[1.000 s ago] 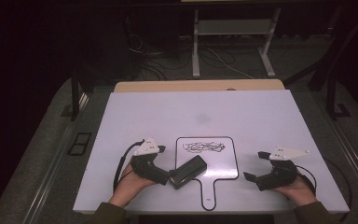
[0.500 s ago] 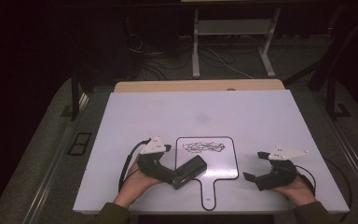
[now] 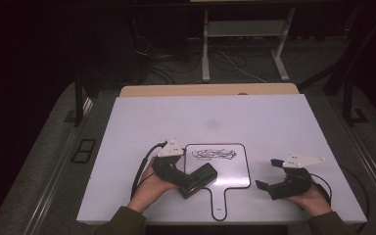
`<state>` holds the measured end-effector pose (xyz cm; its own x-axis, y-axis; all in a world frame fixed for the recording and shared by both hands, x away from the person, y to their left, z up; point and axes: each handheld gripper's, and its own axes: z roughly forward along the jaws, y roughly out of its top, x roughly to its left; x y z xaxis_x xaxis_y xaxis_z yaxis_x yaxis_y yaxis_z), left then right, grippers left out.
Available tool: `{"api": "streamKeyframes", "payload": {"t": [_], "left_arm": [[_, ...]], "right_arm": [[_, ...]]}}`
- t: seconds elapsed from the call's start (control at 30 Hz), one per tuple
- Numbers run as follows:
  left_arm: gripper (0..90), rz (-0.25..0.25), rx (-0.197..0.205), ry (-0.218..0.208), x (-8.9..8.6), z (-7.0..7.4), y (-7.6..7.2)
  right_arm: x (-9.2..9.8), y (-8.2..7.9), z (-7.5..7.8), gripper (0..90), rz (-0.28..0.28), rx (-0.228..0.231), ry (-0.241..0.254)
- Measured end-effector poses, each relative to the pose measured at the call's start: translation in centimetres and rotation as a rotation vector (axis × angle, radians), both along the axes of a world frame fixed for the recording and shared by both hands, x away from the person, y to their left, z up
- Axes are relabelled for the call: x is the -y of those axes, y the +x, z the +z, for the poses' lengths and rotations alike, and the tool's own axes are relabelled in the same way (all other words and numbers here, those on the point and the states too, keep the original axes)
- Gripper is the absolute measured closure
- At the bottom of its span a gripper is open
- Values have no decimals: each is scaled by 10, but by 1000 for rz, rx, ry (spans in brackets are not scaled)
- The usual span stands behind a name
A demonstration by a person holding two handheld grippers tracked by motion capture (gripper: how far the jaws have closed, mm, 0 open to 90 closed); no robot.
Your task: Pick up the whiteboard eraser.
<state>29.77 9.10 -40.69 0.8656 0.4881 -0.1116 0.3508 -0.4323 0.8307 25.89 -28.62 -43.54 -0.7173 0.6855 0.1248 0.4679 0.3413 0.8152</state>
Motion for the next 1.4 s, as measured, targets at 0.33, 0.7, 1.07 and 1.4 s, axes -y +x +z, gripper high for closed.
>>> {"api": "streamKeyframes", "payload": {"t": [0.33,0.7,1.07,1.4], "left_arm": [[0,-16,6,54,10,-5,-8],[9,-48,7,121,21,-13,-13],[95,-44,-16,193,26,-21,-13],[188,-51,-63,210,26,-24,-12]], "right_arm": [[0,0,0,0,5,1,-5],[0,1,-1,0,7,1,-13],[-1,0,-1,0,7,-2,-17],[-1,1,-2,0,11,-4,-20]]}}
